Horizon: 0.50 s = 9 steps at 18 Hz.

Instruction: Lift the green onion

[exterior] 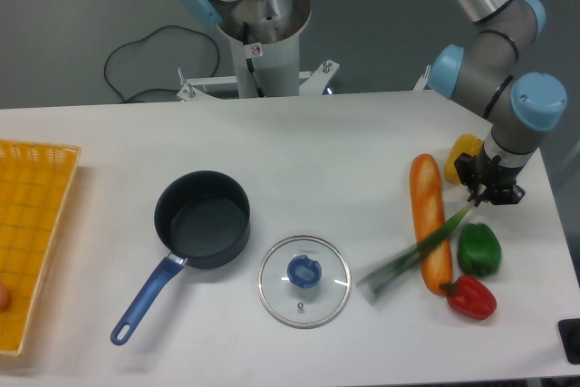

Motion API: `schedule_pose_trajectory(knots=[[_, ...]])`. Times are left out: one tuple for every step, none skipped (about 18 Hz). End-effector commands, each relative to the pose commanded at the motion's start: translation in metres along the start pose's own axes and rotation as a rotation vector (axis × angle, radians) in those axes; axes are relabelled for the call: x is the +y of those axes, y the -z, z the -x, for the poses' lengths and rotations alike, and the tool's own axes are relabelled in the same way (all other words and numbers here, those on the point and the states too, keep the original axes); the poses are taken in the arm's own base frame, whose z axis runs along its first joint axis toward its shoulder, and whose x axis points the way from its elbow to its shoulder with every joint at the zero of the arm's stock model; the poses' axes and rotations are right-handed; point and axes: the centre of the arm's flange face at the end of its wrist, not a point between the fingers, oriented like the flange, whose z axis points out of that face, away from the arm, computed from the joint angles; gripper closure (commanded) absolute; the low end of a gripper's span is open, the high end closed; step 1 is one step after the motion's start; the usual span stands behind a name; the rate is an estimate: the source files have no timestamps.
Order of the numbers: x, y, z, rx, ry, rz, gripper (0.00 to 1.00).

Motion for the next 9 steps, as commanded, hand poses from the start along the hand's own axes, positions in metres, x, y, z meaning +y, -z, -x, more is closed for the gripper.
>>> schedule_pose_trajectory(knots=[[0.000,0.000,-0.001,0.000,0.000,0.002,0.89],[0.000,0.003,0.000,-0.005,0.000,0.000,0.89],[-0.001,0.004,-0.001,-0.004,-0.003,0.002,0.89],[-0.001,0.006,-0.001,-0.007,-0.004,0.002,0.89],[-0.001,0.008,-0.001,-0.011,-0.004,0.002,0.89],[-0.003,0.011,-0.001,-0.015,-0.007,0.002,0.89],[-0.003,0.015,-0.003,-0.018,-0.009,0.002,0.89],[-0.004,0.016,-0.005,-0.018,-0.015,0.002,0.89],[-0.006,0.018,-0.006,-0.021,-0.020,0.002,0.89]])
